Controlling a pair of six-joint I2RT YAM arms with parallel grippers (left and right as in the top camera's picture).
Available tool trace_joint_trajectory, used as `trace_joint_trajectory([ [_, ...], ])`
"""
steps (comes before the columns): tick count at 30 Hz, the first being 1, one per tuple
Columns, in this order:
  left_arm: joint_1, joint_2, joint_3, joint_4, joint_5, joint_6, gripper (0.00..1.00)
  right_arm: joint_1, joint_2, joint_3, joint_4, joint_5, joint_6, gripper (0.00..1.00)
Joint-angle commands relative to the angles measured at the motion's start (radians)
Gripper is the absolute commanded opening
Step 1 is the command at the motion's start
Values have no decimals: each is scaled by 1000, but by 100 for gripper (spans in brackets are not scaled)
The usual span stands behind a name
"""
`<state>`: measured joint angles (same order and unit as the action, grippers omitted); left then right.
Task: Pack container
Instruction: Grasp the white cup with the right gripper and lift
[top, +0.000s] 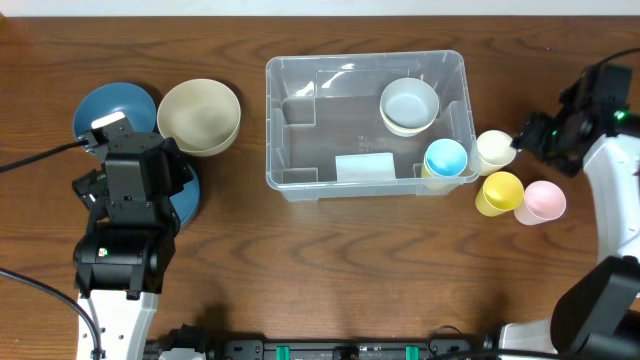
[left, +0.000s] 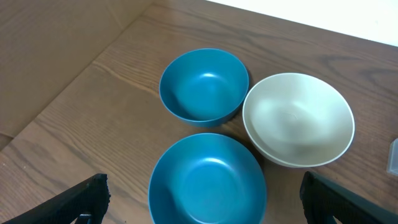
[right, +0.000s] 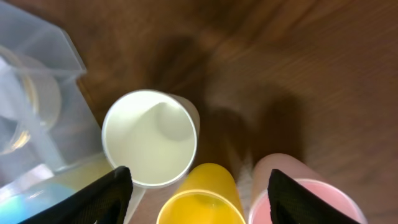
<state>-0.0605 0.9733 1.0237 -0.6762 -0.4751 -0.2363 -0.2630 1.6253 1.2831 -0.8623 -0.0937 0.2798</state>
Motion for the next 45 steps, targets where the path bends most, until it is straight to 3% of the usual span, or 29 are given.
trace_joint_trajectory([
  [1,5,1,22,0,-16,-9,98,11,-2,-65,59,-37,11,68],
  [8,5,1,22,0,-16,-9,98,11,26,-179,178,-31,12,59],
  [19,5,1,22,0,-16,-9,98,10,116,-187,212,-14,13,9],
  [22,5,1,22,0,-16,-9,98,1,116,-183,230,-8,31,1],
  [32,5,1,22,0,-16,-9,98,-34,113,-72,196,-8,42,1],
  [45,5,1,22,0,-16,-9,98,6,23,483,-228,-91,-13,1],
])
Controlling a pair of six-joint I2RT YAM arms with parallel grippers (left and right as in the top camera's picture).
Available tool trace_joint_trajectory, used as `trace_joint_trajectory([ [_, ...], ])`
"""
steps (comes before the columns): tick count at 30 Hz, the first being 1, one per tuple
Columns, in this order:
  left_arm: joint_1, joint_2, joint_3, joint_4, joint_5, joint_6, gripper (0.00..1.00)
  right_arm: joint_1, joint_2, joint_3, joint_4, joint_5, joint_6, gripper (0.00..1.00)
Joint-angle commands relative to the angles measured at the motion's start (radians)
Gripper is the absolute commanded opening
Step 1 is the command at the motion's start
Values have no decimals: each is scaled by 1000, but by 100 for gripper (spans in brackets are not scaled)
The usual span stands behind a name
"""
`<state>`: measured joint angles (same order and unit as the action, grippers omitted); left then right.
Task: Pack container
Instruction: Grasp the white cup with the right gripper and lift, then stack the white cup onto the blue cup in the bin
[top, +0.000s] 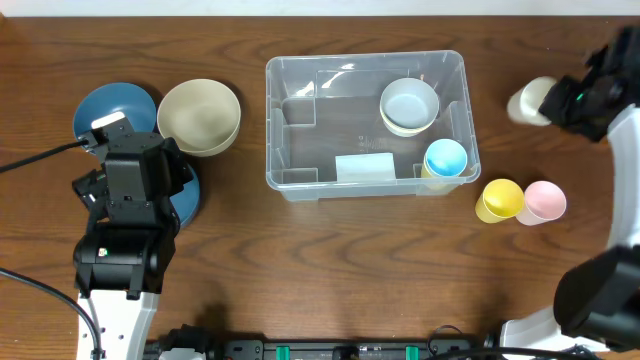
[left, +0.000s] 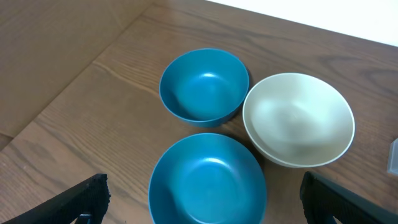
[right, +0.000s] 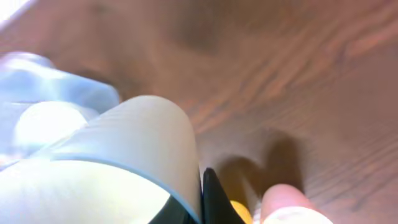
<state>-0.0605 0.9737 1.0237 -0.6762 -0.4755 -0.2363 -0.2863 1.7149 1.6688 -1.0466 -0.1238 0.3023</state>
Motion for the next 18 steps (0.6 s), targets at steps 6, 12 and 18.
trace_joint_trajectory([
  [6,5,1,22,0,-15,-9,98,148,-139,145,-165,-58,-76,1],
  [12,5,1,22,0,-15,-9,98,285,-141,124,-299,27,-74,1],
  [18,5,1,22,0,-15,-9,98,326,-140,45,-328,53,-45,1],
])
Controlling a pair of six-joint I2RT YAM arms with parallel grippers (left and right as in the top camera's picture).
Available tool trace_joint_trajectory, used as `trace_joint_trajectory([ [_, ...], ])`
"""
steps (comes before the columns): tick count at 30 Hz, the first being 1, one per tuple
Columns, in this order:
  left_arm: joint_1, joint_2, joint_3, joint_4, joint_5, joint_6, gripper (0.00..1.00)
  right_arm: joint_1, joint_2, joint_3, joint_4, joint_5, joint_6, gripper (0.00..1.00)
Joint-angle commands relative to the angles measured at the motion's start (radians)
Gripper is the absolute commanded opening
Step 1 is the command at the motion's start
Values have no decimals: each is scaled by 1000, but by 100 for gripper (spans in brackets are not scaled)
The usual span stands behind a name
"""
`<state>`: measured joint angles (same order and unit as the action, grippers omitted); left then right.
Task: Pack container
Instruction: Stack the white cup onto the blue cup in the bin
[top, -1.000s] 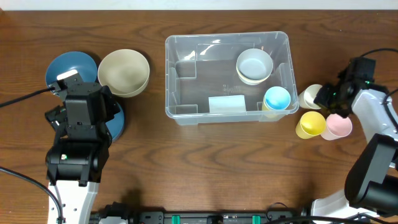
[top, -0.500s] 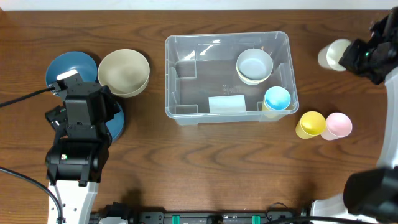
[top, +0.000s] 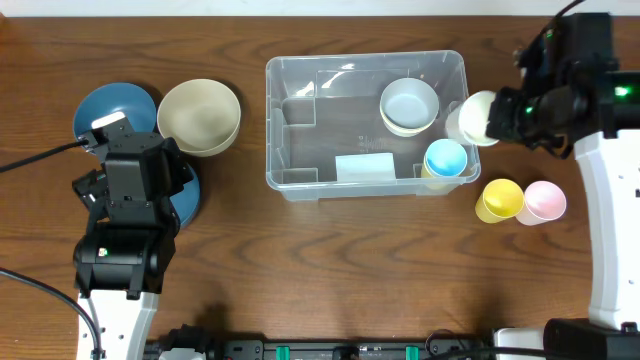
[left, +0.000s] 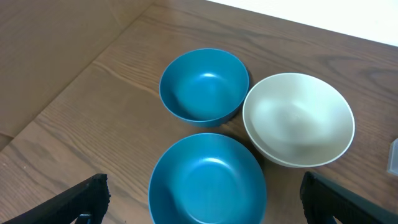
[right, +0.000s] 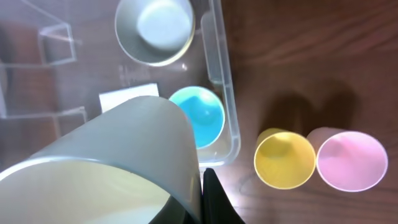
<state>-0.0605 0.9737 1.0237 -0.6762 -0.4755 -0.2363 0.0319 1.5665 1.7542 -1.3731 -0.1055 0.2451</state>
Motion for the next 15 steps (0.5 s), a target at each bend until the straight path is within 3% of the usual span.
trace_joint_trajectory([
  [1,5,1,22,0,-15,-9,98,8,8,-56,1,35,12,1],
  [12,5,1,22,0,-15,-9,98,8,8,-245,107,34,20,2],
  [13,5,1,22,0,-15,-9,98,8,8,-256,117,34,20,13],
  [15,5,1,22,0,-15,-9,98,8,8,-273,137,34,19,55],
])
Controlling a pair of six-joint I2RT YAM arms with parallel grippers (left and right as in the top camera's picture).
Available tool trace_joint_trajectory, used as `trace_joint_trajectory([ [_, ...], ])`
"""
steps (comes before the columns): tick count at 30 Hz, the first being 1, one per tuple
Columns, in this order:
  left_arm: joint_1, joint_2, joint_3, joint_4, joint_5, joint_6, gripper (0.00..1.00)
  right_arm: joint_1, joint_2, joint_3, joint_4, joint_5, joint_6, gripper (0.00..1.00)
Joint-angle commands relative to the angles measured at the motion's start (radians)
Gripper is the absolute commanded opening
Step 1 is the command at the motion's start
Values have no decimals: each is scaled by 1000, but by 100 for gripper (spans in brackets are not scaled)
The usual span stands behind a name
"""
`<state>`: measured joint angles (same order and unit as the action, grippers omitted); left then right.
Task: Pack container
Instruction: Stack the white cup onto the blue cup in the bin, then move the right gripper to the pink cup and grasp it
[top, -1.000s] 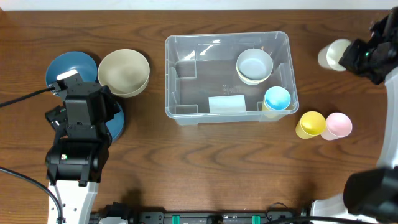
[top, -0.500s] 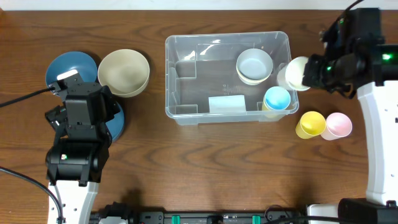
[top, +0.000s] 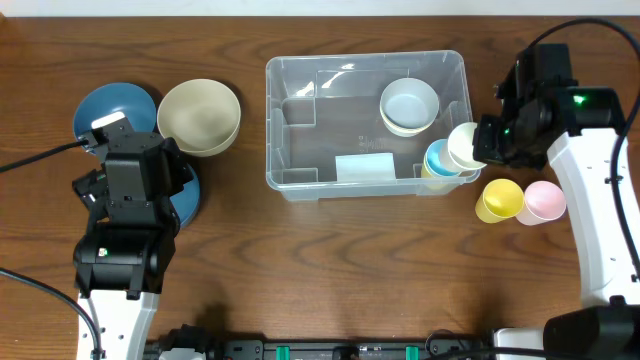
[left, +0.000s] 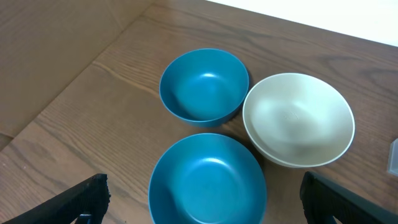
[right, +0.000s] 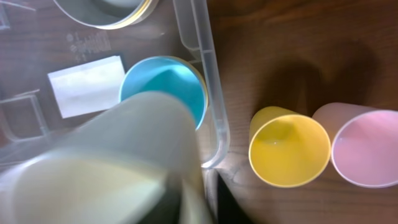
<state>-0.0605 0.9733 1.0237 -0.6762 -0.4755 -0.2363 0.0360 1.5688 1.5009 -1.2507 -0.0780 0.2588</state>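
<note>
The clear plastic container (top: 365, 120) stands mid-table. It holds a stack of pale bowls (top: 409, 105) and a blue cup (top: 445, 160) in its front right corner. My right gripper (top: 480, 146) is shut on a cream cup (top: 463, 146), (right: 112, 162), held tilted just above the blue cup (right: 165, 87) and the container's right wall (right: 205, 62). A yellow cup (top: 499, 197) and a pink cup (top: 545, 201) stand on the table to the right. My left gripper (left: 208, 199) hangs open over the near blue bowl (left: 207, 180).
Left of the container sit a second blue bowl (left: 204, 84) and a cream bowl (left: 298, 119), close together. A white label (top: 364, 167) lies against the container's front wall. In the right wrist view the yellow cup (right: 289, 146) and pink cup (right: 367, 146) touch each other.
My right gripper has moved the cream cup from beside the container's right wall toward the front, now over the blue cup in the corner. The left arm has not moved.
My right gripper was open at the cream cup, which stood on the table beside the container. Then it was shut on the cup, held up at the back right. Then the cup was at the container's right wall, and now over the blue cup.
</note>
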Motion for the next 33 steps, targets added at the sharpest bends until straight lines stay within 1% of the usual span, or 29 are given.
trace_joint_trajectory([
  [1,5,1,22,0,-15,-9,98,4,6,-26,21,7,5,67],
  [2,5,1,22,0,-15,-9,98,4,6,-26,24,7,3,71],
  [4,5,1,22,0,-15,-9,98,4,6,-26,31,6,-6,72],
  [8,5,1,22,0,-15,-9,98,4,6,-26,45,-10,-21,71],
  [11,5,1,22,0,-15,-9,98,4,6,-15,58,-59,-40,69],
  [15,5,1,22,0,-15,-9,98,0,-3,62,11,-81,-34,68],
  [19,5,1,22,0,-15,-9,98,-37,-23,179,-69,-79,-28,71],
  [24,5,1,22,0,-15,-9,98,-145,-60,272,-168,-63,-28,70],
  [33,5,1,22,0,-15,-9,98,-425,-88,254,-301,29,-32,72],
])
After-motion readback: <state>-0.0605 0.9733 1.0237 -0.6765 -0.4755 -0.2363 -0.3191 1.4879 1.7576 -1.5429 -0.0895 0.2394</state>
